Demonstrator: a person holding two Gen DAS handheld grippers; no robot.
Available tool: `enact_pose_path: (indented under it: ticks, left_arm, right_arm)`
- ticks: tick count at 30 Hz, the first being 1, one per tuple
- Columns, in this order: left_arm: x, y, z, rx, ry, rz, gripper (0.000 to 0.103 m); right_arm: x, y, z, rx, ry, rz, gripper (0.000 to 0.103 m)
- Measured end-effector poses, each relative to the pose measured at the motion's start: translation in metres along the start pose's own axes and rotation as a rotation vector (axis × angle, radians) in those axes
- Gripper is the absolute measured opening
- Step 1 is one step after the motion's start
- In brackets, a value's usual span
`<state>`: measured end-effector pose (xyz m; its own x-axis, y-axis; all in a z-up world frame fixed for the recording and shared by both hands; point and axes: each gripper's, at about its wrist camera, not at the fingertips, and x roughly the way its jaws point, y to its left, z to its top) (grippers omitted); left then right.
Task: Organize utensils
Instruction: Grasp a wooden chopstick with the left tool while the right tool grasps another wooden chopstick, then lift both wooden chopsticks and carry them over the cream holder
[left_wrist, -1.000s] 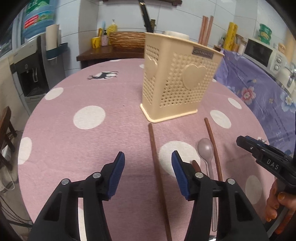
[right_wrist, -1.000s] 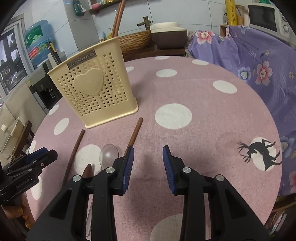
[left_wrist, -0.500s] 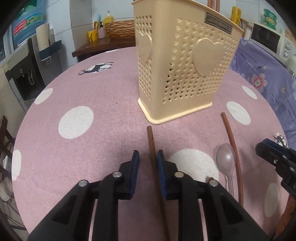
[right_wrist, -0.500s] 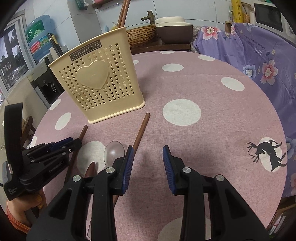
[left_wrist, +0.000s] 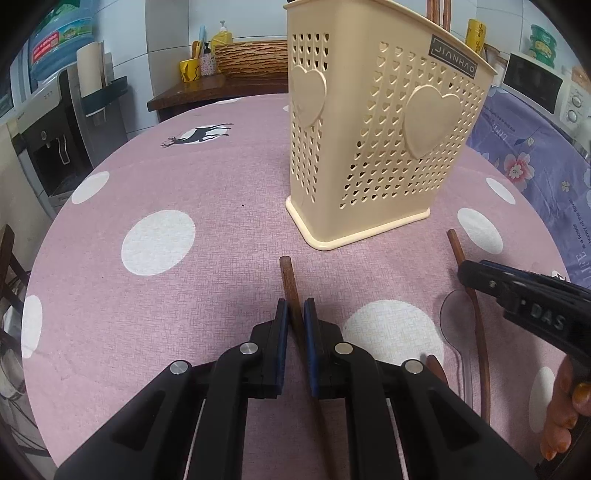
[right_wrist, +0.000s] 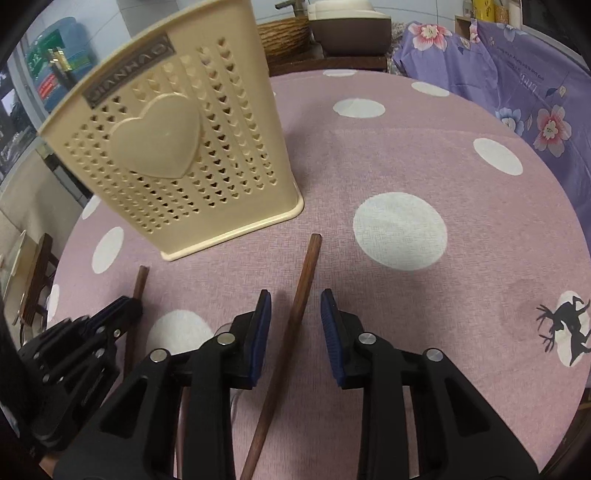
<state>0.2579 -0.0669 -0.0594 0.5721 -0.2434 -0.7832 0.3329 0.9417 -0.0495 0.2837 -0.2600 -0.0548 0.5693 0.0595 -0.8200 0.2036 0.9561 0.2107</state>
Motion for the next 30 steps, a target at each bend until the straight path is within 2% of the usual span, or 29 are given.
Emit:
enact_pose_path:
  ticks: [6,14,30]
  left_arm:
    - [0.001,-0.001,0.001,0.011,-0.002,0.006,0.010]
    - [0.003,-0.004,0.003,0.027,-0.002,0.023,0.010]
    - [0.004,-0.007,0.005,0.021,-0.004,0.043,0.009]
  right_arm:
    - [0.006,0.011,0.003,-0.039,-0.010,-0.062,0.024]
    - [0.012,0.022,0.005,-0.111,-0.030,-0.131,0.011]
    - [0.013,0.001,0.011,-0.029,-0.025,-0.005,0.010]
